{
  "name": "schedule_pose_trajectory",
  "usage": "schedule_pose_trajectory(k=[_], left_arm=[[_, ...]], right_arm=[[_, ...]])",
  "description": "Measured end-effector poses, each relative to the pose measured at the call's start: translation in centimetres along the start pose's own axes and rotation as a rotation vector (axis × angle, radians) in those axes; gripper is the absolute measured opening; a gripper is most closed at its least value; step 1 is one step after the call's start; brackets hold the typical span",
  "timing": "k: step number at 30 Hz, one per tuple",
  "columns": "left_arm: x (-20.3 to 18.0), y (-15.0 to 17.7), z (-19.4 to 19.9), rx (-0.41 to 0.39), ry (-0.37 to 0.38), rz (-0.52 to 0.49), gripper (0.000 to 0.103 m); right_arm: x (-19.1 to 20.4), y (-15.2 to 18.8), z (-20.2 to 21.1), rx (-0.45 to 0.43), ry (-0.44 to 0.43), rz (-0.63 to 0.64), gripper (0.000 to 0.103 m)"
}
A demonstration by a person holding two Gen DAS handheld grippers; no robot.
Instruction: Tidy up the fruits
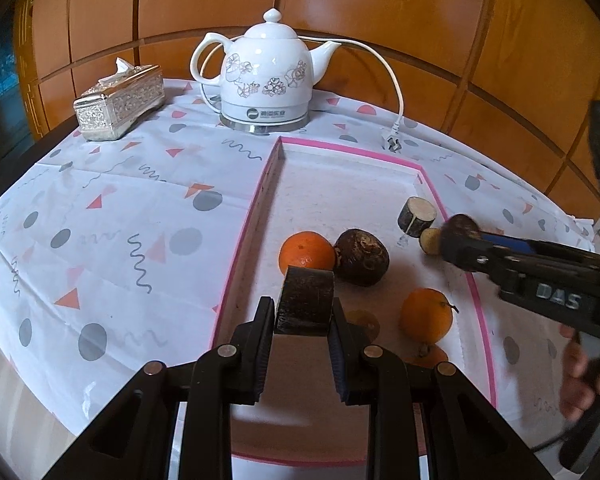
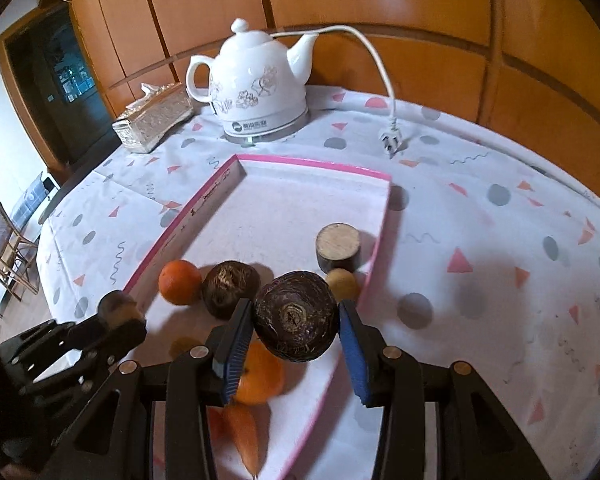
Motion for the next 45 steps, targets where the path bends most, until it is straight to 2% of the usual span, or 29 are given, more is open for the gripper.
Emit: schedule_pose_trajectory(k=[3, 7, 9, 13, 15, 17, 21, 23, 26, 28, 32, 36, 42, 45], left_arm=[[-0.3, -0.2, 0.1, -0.010, 0.005, -0.006, 0.032], [-0.8, -0.6, 0.4, -0.032, 0.006, -0.020, 0.045], [-1.1, -0.7, 0.6, -0.040, 0.009, -0.025, 0.046], [-1.3, -0.8, 1.1, -0.054, 0.009, -0.026, 0.059], [-1.3, -0.7, 1.4, -0.060, 0.004, -0.027, 0.062], [-1.3, -0.6, 1.8, -0.065, 0.002, -0.025, 0.074], [-1.1, 0.0, 2.9, -0.093, 0.004, -0.004, 0.086], [-1.2, 0.3, 3.6, -0.112, -0.009, -0.007, 0.097], [-1.3, 0.9, 4.7, -0.143, -0.016, -0.012, 0.103], [-1.4, 1.3, 5.3, -0.163, -0.028, -0.019, 0.103], [-1.7, 2.2, 5.8, -0.167, -0.044, -0.033, 0.103], [-1.7, 2.5, 6.2, -0.182, -0.083, -0.038, 0.103], [-1.5, 2.5, 7.1, -0.228, -0.090, -0.026, 0.103], [-1.4, 2.6, 6.9, -0.212, -0.083, -0.026, 0.103]], right_arm=[[0.1, -0.1, -1.4, 0.031, -0.023, -0.018, 0.044], [-0.2, 0.1, -2.6, 0.059, -0.002, -0.025, 0.044], [-0.4, 0.1, -2.4, 0.049, 0.003, -0.033, 0.045], [-0.3, 0.2, -1.2, 0.023, 0.009, -0.033, 0.045], [-0.3, 0.5, -0.3, 0.004, 0.026, -0.041, 0.045], [-0.3, 1.0, 1.0, -0.017, 0.051, -0.055, 0.046], [-0.2, 3.0, 3.3, -0.045, 0.117, -0.086, 0.047], [0.0, 4.3, 4.3, -0.054, 0.154, -0.100, 0.047], [0.4, 6.5, 5.7, -0.064, 0.206, -0.125, 0.047], [0.8, 7.7, 6.5, -0.069, 0.238, -0.126, 0.047], [1.4, 9.1, 7.0, -0.063, 0.246, -0.125, 0.047], [1.8, 9.5, 7.2, -0.068, 0.246, -0.123, 0.047], [2.1, 9.6, 7.5, -0.076, 0.245, -0.125, 0.047], [2.2, 9.7, 7.4, -0.074, 0.241, -0.123, 0.047]])
Point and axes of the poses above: each gripper's, at about its wrist camera, not at the fingertips, and z roughly against the way its jaws point, x to its left, y to its underside, the point moved 8 cm from there along -z, roughly the way its jaws point, and after that the axes turned 14 degrees about z, right-handed, at the moved point
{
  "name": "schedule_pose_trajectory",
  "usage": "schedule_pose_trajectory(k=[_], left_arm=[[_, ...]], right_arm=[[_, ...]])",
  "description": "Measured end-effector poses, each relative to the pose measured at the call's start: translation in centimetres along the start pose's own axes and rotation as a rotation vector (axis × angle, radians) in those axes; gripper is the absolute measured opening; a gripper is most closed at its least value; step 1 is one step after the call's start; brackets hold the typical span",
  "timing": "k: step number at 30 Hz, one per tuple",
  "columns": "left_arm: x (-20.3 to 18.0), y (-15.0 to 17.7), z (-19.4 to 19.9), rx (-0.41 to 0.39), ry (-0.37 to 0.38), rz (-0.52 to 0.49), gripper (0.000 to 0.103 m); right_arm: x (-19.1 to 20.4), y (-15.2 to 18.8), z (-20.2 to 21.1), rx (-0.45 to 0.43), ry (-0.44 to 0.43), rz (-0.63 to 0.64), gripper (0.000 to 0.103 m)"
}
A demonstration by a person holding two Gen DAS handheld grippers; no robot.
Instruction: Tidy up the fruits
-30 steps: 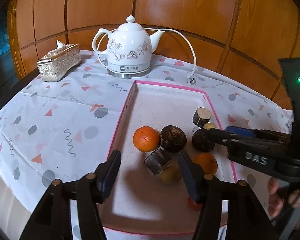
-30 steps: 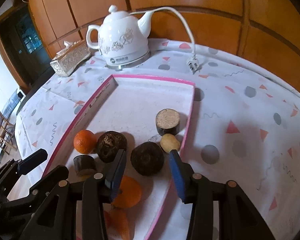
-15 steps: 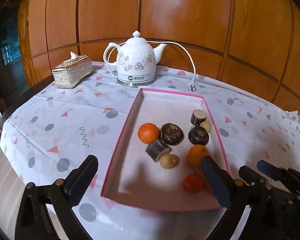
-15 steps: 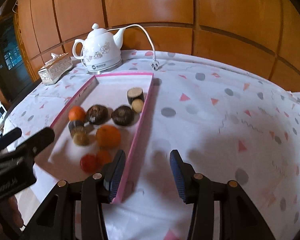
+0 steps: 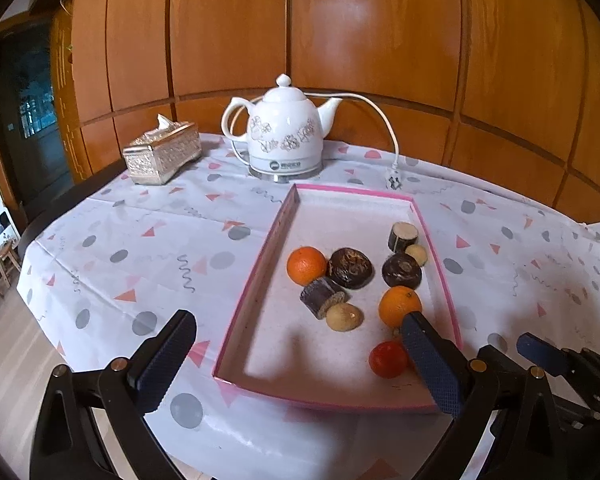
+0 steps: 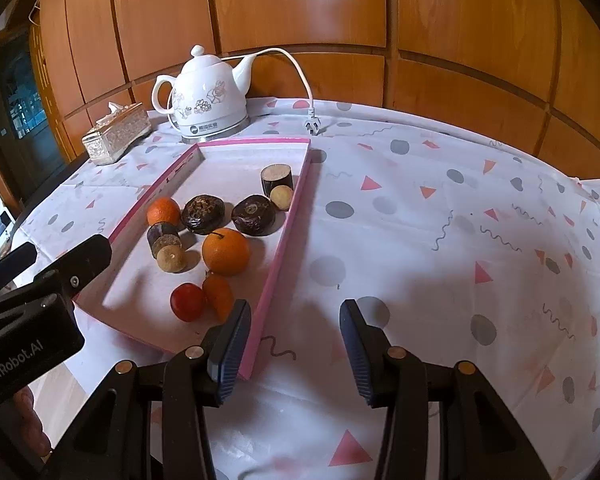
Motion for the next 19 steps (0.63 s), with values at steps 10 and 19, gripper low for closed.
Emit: schedule_pose_trajectory(k=[10, 19], left_arm=[[0.10, -0.03, 0.11, -0.003, 0.011, 0.010, 0.103], [0.87, -0.46, 0.26, -0.026, 0.001, 0.043, 0.103]], right_arm=[[0.63, 0.05, -0.08, 0.006, 0.004, 0.023, 0.047], [0.80, 0.10, -0.29, 0.009, 0.002, 0.033, 0.047]])
Point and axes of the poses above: each gripper's, at about its wrist camera, not at the fingertips, and z roughly against the way its jaws point, x to its left, y to its underside, the point moved 8 cm from there along -z, roughly the way its jaws point, and after that the axes turned 14 degrees about z, right-handed, at the moved point
